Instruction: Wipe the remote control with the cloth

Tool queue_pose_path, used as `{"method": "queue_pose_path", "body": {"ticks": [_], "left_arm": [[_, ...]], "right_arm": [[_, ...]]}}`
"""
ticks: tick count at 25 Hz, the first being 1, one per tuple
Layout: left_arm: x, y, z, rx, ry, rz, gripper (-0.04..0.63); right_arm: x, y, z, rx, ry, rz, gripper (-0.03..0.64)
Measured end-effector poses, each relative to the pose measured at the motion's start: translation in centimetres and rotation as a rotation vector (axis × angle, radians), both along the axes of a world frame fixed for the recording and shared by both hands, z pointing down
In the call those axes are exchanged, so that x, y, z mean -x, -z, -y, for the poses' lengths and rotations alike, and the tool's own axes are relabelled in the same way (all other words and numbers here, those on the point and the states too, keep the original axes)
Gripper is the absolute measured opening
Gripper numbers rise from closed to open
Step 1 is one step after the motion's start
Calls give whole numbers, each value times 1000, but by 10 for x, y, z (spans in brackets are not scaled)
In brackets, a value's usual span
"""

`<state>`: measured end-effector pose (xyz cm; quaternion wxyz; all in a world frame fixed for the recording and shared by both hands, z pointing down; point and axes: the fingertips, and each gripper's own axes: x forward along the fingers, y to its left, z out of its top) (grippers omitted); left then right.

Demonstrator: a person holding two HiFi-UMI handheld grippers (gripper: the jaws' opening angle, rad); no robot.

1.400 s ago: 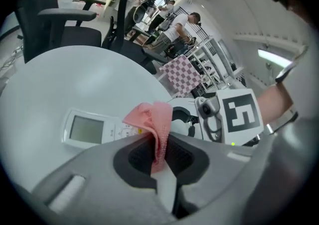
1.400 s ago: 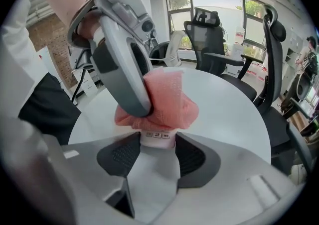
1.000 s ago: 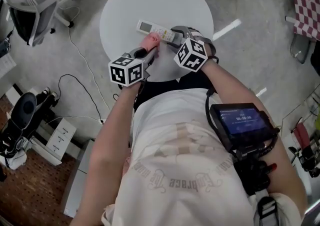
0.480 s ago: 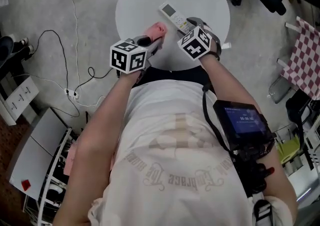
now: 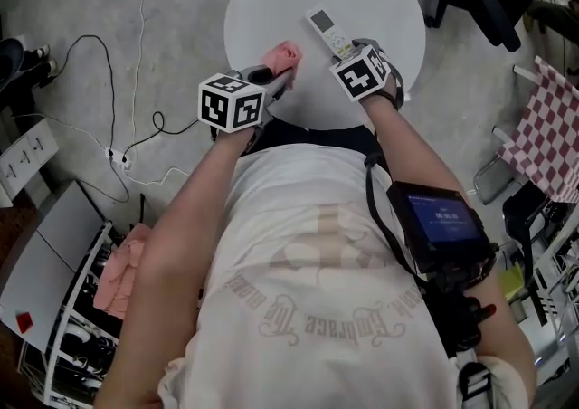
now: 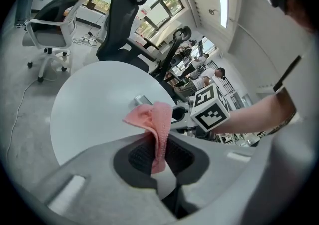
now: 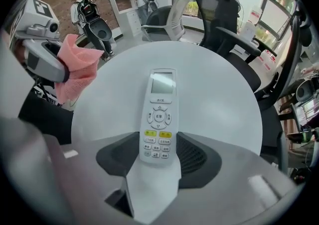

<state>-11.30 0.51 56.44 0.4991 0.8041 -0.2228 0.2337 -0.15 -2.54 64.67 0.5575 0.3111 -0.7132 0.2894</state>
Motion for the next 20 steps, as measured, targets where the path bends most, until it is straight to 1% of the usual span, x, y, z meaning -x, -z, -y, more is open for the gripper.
{"method": "queue_pose_path", "body": {"ticks": [3,5,7,11,14,18,20], "left_arm": [[2,1,1,1,10,-9,31],[2,2,2,5,22,-21,31],[3,2,2,14,40,-33,31],[3,2,3,33,69,-56,31],[4,3,5,54,103,-85,31],[2,7,5,96,149,-144,31],[-4,10,6,118,159,-178,31]], "right_arm": [[1,2,1,10,-34,31,236],[-1,1,-4,44,-110,80,232],[-2,1,-11,83,-205,153,230],[0,11,-12,126,-393,364,229],[4,23,-13,152,-497,530,227],[10,42,-14,168,-550,723,227],[13,59,-11,158,-553,851,227]]}}
